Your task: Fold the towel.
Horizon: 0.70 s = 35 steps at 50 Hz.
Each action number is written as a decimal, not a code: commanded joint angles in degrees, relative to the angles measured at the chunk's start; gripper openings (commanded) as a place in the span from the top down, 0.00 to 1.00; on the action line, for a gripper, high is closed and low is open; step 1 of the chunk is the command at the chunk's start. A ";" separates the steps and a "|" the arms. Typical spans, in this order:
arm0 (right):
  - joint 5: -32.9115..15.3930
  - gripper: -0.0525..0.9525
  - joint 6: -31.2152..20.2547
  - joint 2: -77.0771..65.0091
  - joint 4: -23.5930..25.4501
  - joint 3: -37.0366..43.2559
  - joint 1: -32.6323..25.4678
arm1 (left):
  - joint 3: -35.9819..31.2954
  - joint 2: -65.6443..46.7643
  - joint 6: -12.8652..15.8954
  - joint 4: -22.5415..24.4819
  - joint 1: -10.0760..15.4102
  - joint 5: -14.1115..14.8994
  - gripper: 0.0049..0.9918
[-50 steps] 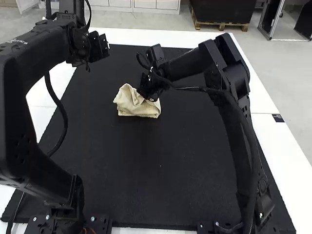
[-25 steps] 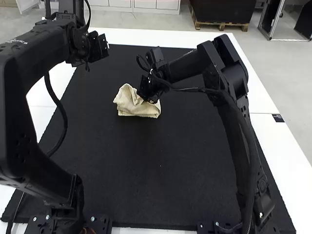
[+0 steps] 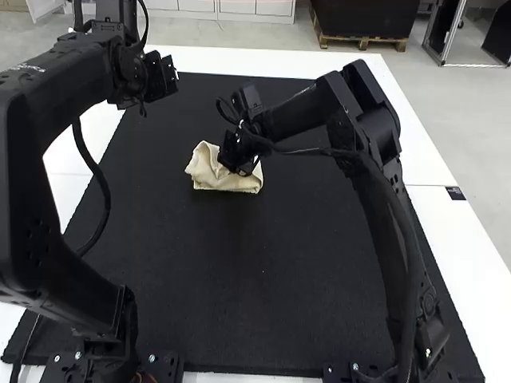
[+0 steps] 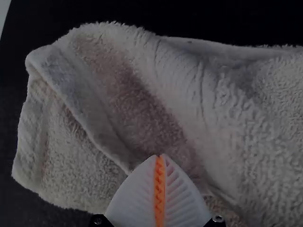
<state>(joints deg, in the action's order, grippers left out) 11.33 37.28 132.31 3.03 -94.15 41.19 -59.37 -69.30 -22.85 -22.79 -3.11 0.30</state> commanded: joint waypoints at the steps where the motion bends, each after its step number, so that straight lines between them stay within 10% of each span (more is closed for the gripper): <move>1: -0.17 0.96 -0.01 1.11 -0.30 -1.21 1.61 | 0.49 2.76 -0.35 0.02 -0.58 0.67 0.04; 35: 0.88 0.96 0.08 3.13 -0.21 -6.75 2.49 | 0.84 3.03 -0.35 -0.24 -0.58 0.85 0.04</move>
<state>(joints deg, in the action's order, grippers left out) 11.64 37.30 135.33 3.03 -98.67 43.29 -59.33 -67.44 -22.85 -23.14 -3.11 0.47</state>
